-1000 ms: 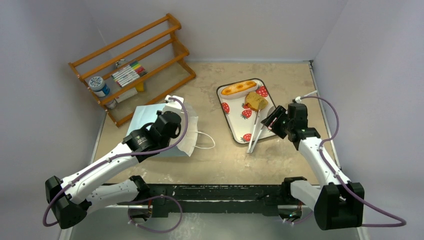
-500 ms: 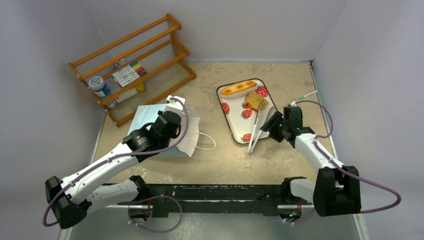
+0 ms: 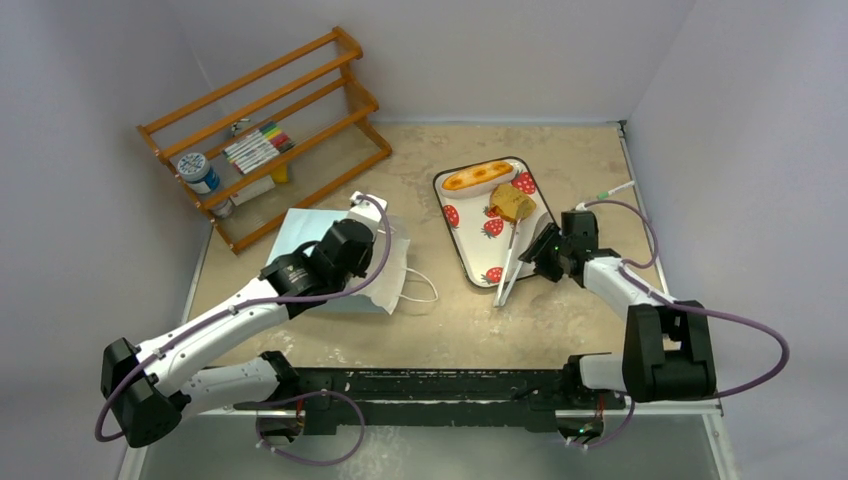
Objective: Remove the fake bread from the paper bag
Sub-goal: Pick up the clamp from the container.
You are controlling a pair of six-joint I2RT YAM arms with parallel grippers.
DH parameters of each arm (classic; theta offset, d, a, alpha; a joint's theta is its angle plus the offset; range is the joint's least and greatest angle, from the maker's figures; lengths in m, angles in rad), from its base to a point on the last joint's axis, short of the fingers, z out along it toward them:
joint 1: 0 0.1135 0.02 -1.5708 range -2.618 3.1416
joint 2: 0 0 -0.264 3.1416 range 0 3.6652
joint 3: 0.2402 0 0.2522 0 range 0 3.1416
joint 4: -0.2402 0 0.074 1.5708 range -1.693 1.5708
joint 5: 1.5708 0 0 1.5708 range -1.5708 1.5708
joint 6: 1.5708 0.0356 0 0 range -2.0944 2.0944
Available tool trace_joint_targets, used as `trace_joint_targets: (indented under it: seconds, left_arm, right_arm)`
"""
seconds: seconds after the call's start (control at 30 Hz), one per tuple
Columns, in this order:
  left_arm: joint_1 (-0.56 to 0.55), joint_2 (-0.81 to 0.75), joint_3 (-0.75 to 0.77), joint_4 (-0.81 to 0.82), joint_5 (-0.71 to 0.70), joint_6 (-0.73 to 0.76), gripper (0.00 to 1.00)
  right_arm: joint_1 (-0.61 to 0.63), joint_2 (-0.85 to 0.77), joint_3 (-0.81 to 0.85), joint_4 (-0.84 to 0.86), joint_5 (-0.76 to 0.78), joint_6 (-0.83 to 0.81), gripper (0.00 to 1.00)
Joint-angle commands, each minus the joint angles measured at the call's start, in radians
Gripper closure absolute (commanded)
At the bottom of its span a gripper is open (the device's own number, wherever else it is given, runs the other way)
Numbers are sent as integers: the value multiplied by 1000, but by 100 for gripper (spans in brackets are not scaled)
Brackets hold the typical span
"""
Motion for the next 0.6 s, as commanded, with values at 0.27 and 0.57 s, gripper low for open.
trace_joint_targets:
  seconds: [0.27,0.57]
  left_arm:
    - [-3,6,10,65,85,-30,81]
    - [-11,-16,90,38,48,-44,75]
  right_arm:
    - [7,66,39,61,-6,-43,72]
    - [7,4,45,5,4,-54,98]
